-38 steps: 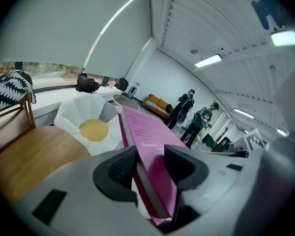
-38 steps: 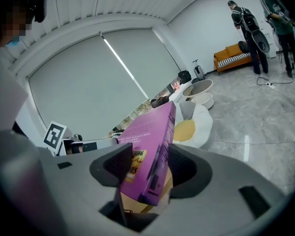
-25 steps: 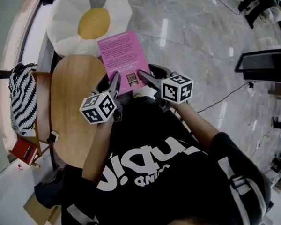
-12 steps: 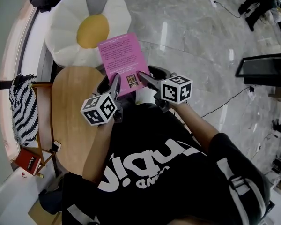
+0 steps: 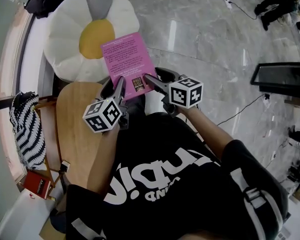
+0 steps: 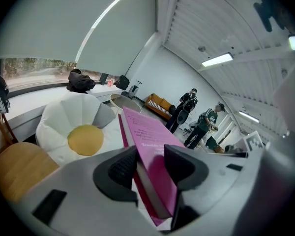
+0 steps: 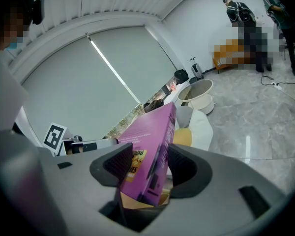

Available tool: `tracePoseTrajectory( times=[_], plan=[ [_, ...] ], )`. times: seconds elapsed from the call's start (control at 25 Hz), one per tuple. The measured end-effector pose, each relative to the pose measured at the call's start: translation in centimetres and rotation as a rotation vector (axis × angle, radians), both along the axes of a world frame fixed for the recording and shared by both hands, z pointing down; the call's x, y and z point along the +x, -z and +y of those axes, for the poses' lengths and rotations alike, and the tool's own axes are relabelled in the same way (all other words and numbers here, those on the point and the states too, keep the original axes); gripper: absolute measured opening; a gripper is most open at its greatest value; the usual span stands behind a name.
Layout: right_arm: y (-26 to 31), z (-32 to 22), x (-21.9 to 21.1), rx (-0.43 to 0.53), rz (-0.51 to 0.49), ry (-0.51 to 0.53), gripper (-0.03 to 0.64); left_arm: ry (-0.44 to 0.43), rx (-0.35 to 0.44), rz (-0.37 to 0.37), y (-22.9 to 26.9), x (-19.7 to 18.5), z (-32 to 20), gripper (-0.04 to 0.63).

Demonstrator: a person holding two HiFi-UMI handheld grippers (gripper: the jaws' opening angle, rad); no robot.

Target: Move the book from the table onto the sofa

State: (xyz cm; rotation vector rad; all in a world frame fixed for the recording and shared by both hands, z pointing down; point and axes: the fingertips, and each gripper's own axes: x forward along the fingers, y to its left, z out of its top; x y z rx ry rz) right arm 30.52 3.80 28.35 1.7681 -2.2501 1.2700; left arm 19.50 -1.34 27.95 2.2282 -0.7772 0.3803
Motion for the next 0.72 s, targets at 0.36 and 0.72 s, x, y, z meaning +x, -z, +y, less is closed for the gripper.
tracePoseTrajectory(
  times=[0.36,0.72],
  plan=[
    [0.5,-9.9,0.3,-0.016,0.009,0.033,0.224,0.045,-0.014,0.013,0.3,0.1,-9.4,0.181],
    [0.6,-18.0,0.7,-0.026,0.008,0.065,0.224,0.086,-0.024,0.016,0.4,0.2,-17.1,0.181]
  ],
)
